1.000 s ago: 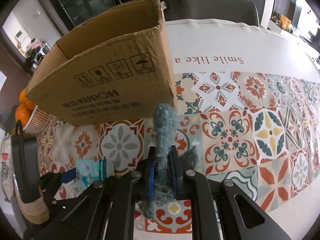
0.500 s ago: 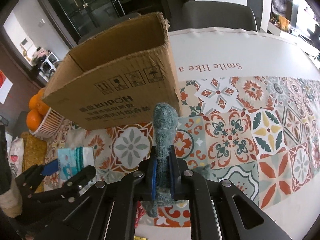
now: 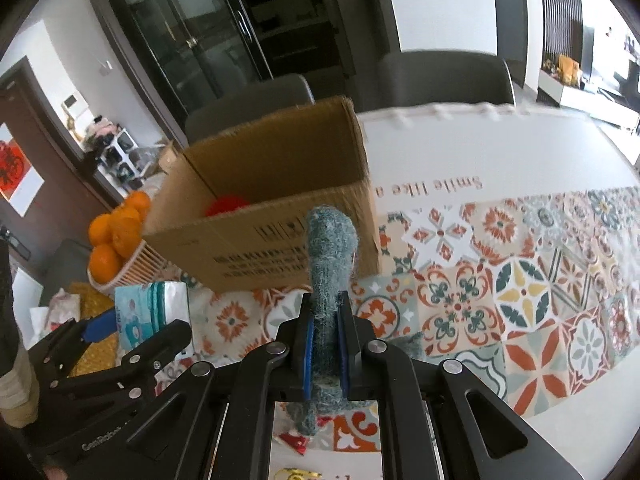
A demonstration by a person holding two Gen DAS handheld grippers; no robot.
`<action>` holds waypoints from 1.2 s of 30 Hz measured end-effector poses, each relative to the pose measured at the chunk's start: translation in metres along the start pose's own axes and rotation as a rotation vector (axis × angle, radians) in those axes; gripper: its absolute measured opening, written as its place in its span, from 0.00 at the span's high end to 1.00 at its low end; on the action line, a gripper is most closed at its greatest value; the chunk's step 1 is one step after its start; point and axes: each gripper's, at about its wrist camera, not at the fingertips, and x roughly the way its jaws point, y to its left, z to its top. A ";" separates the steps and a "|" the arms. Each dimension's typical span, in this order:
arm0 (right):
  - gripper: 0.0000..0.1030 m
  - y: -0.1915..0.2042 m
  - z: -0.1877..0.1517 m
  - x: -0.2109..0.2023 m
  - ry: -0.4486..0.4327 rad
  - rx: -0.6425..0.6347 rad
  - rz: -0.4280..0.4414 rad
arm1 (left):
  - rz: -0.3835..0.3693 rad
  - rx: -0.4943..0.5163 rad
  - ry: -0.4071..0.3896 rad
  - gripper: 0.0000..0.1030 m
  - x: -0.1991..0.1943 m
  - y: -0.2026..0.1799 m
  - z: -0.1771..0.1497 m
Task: Organize soft objects
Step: 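Carry the glove and tissue pack over the box with both tools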
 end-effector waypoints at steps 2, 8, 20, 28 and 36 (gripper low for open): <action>0.90 0.004 0.003 -0.007 -0.020 -0.005 0.009 | -0.003 0.005 -0.020 0.28 -0.008 0.000 0.005; 0.90 0.014 0.017 -0.029 -0.084 -0.018 0.035 | -0.011 0.018 -0.070 0.28 -0.027 0.001 0.019; 0.90 0.033 0.049 -0.057 -0.180 -0.041 0.077 | -0.020 0.042 -0.157 0.27 -0.056 0.004 0.046; 0.90 0.043 0.073 -0.059 -0.216 -0.060 0.103 | -0.015 0.059 -0.190 0.27 -0.064 0.010 0.070; 0.90 0.049 0.096 -0.044 -0.209 -0.073 0.129 | -0.019 0.065 -0.190 0.27 -0.053 0.017 0.089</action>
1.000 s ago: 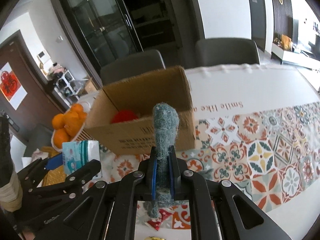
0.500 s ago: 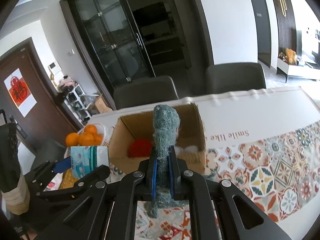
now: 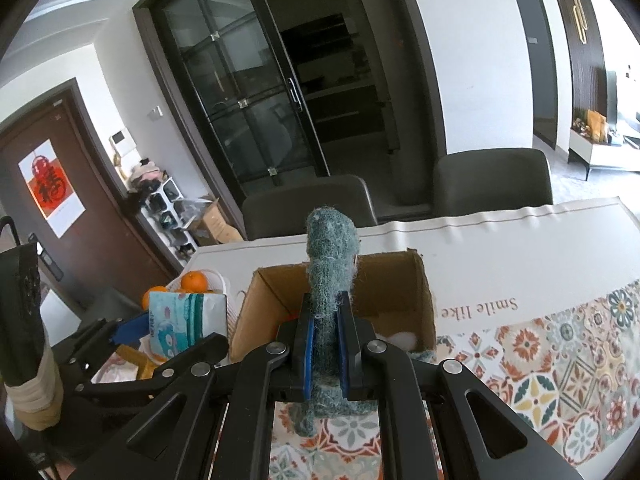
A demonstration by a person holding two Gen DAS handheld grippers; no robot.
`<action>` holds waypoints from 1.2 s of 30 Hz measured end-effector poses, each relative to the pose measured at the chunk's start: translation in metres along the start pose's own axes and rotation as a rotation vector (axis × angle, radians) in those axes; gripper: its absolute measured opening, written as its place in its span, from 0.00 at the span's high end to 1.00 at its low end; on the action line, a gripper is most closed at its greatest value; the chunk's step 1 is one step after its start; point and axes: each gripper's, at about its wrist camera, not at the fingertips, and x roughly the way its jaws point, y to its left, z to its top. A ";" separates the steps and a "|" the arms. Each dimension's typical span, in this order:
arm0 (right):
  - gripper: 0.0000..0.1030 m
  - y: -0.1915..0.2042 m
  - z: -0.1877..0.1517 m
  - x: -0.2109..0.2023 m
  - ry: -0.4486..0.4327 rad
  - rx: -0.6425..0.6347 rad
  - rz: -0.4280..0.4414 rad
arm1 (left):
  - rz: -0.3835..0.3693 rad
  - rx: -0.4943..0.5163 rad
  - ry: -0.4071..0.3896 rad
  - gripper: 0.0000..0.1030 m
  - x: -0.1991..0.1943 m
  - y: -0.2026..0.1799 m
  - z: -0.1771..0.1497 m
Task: Organize soft objects
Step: 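Carry the glove and tissue pack over the box with both tools, then open both tools to drop the glove and tissue pack into the box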
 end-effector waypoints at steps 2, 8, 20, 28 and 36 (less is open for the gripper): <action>0.90 -0.001 0.003 0.007 0.010 0.002 0.005 | -0.009 -0.002 0.007 0.27 0.007 0.003 0.003; 0.90 -0.005 0.009 0.039 0.055 -0.005 0.009 | -0.011 -0.001 0.041 0.27 0.037 0.012 0.009; 0.90 -0.026 0.005 0.112 0.180 0.029 0.035 | -0.009 0.010 0.125 0.27 0.098 0.020 0.009; 0.90 -0.042 -0.003 0.153 0.274 0.054 0.023 | -0.018 0.009 0.214 0.27 0.140 0.021 0.003; 0.50 -0.054 0.001 0.164 0.299 0.058 -0.047 | 0.015 -0.001 0.254 0.14 0.155 0.019 0.001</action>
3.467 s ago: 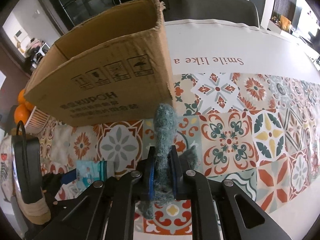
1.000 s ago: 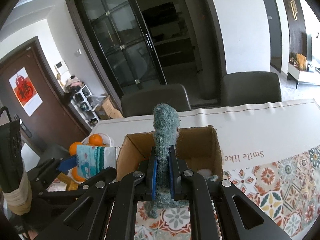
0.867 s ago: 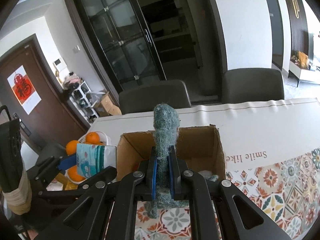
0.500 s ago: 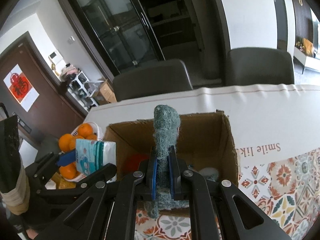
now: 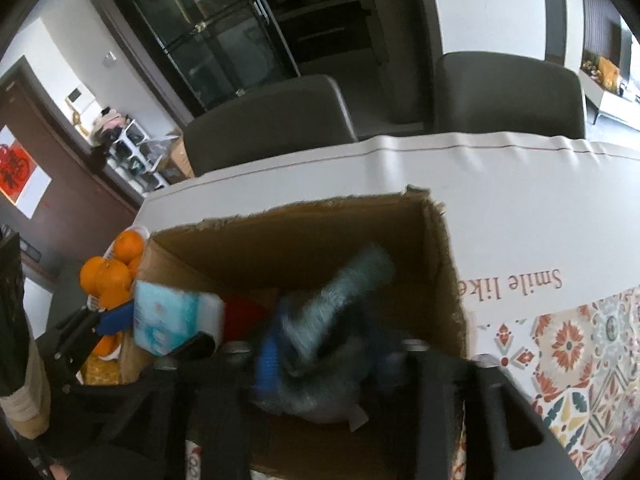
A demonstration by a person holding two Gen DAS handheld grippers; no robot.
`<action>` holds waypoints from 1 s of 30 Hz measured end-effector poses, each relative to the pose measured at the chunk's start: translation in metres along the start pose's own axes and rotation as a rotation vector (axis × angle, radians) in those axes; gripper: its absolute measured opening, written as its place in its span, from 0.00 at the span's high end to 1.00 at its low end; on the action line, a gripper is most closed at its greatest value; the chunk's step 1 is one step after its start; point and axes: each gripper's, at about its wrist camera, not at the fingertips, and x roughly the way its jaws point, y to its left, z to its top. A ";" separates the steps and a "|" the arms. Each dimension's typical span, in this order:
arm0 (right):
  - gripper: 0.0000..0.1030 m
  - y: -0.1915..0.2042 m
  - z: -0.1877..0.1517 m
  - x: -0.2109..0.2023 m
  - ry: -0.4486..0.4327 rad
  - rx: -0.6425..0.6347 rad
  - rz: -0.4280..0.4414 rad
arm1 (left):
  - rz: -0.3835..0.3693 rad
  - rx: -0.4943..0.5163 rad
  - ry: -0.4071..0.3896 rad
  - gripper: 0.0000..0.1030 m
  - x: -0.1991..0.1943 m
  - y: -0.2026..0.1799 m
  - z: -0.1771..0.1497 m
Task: Organize soft objects
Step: 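Open both tools to drop the glove and tissue pack into the box, then move both tools back toward the remaining items on the table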
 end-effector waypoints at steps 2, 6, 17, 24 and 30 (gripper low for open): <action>0.47 0.000 0.001 -0.010 -0.041 -0.004 -0.025 | 0.006 -0.002 -0.019 0.11 -0.005 0.001 0.001; 0.44 0.001 0.004 -0.029 -0.080 0.008 -0.074 | 0.023 -0.017 -0.048 0.10 -0.017 0.002 0.003; 0.43 0.010 -0.011 -0.064 -0.105 0.004 -0.089 | 0.066 -0.022 -0.108 0.10 -0.063 0.002 -0.013; 0.34 0.017 -0.035 -0.093 -0.130 0.000 -0.123 | 0.108 -0.017 -0.144 0.09 -0.097 -0.002 -0.035; 0.31 0.026 -0.052 -0.120 -0.144 -0.028 -0.144 | 0.110 -0.029 -0.173 0.04 -0.124 -0.002 -0.056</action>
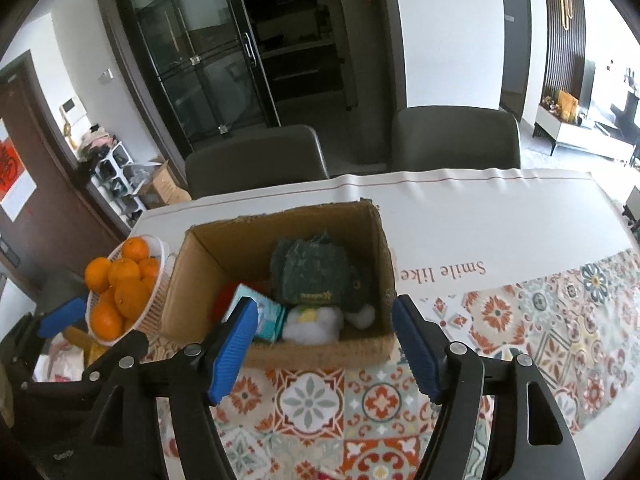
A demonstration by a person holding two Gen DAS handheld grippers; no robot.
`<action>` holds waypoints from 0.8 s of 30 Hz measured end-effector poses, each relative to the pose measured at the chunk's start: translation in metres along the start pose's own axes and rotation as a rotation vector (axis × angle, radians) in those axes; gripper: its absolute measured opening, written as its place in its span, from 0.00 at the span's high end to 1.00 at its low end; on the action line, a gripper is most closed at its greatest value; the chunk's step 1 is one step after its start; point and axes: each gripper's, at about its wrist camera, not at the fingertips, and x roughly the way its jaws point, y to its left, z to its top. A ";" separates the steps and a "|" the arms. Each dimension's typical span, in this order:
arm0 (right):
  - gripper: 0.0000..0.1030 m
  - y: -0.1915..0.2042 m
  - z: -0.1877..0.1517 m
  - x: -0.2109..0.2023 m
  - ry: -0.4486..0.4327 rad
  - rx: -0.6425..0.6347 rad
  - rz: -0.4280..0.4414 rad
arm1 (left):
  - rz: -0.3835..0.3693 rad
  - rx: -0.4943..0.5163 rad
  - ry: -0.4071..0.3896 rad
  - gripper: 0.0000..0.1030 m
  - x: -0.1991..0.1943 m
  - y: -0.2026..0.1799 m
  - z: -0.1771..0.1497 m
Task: Organize soft objects
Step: 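Move both tools back toward the remaining items on the table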
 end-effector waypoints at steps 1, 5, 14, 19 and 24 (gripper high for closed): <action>0.28 0.001 -0.002 -0.003 -0.002 -0.004 -0.004 | 0.001 -0.003 -0.005 0.03 -0.006 0.001 -0.003; 0.26 0.006 -0.015 -0.018 -0.007 -0.014 -0.012 | 0.011 -0.020 -0.015 0.01 -0.022 0.005 -0.017; 0.26 0.015 -0.047 -0.037 0.023 -0.035 -0.003 | 0.040 -0.045 0.002 0.01 -0.046 0.013 -0.053; 0.26 0.021 -0.069 -0.038 0.054 -0.031 0.004 | 0.055 -0.085 0.045 0.01 -0.051 0.019 -0.078; 0.26 0.022 -0.090 -0.033 0.093 -0.011 0.007 | 0.061 -0.131 0.106 0.01 -0.050 0.024 -0.102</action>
